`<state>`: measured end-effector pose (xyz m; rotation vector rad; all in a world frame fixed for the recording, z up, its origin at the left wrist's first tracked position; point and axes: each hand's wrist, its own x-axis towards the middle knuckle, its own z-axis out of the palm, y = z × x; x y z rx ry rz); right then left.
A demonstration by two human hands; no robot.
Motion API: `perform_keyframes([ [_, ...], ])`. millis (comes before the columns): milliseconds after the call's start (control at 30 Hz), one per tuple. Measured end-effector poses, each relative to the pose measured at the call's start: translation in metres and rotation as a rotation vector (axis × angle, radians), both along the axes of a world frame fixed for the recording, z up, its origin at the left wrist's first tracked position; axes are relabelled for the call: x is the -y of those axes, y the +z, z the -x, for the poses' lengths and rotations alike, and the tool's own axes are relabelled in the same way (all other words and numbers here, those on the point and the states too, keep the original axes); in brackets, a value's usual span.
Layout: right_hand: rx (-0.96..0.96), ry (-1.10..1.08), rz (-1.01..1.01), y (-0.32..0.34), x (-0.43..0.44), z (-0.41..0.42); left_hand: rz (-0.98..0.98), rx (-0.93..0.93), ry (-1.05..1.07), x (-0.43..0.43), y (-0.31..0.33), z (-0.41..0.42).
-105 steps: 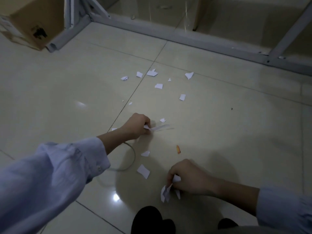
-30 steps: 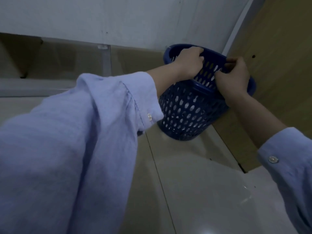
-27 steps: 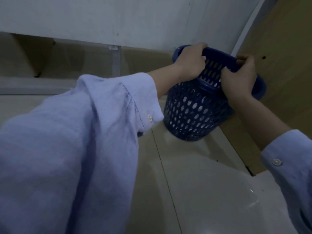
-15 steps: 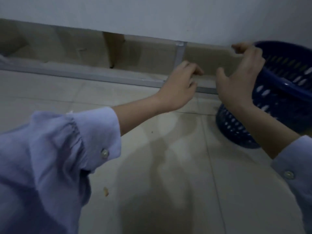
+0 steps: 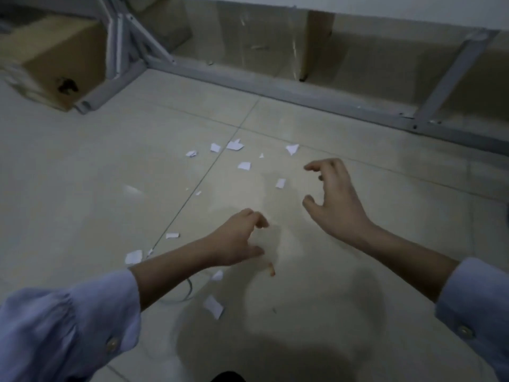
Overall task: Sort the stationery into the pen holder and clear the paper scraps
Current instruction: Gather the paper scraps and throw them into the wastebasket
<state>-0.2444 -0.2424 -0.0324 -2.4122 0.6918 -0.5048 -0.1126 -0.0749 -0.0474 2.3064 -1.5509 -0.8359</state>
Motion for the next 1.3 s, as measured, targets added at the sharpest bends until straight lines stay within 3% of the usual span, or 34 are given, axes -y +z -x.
perform_keyframes([
  [133,-0.162,0.189,-0.048,-0.032,-0.025,-0.022,-0.24,0.067,-0.076,-0.056,-0.033,-0.006],
  [300,-0.311,0.284,-0.122,-0.058,-0.034,-0.042,-0.244,0.227,-0.133,-0.085,-0.042,-0.001],
  [400,-0.353,0.344,-0.121,-0.07,-0.038,-0.055,-0.221,0.205,-0.143,-0.094,-0.047,0.001],
  [533,-0.372,0.51,0.005,-0.084,-0.041,-0.069,-0.163,0.121,-0.117,-0.1,-0.05,0.0],
  [633,-0.501,0.673,0.201,-0.093,-0.042,-0.074,-0.13,0.083,-0.092,-0.103,-0.053,-0.002],
  [900,-0.468,0.614,0.369,-0.092,-0.044,-0.067,-0.155,0.073,-0.063,-0.098,-0.056,-0.004],
  [1300,-0.493,0.529,0.212,-0.084,-0.042,-0.05,-0.39,0.054,-0.11,-0.071,-0.056,0.002],
])
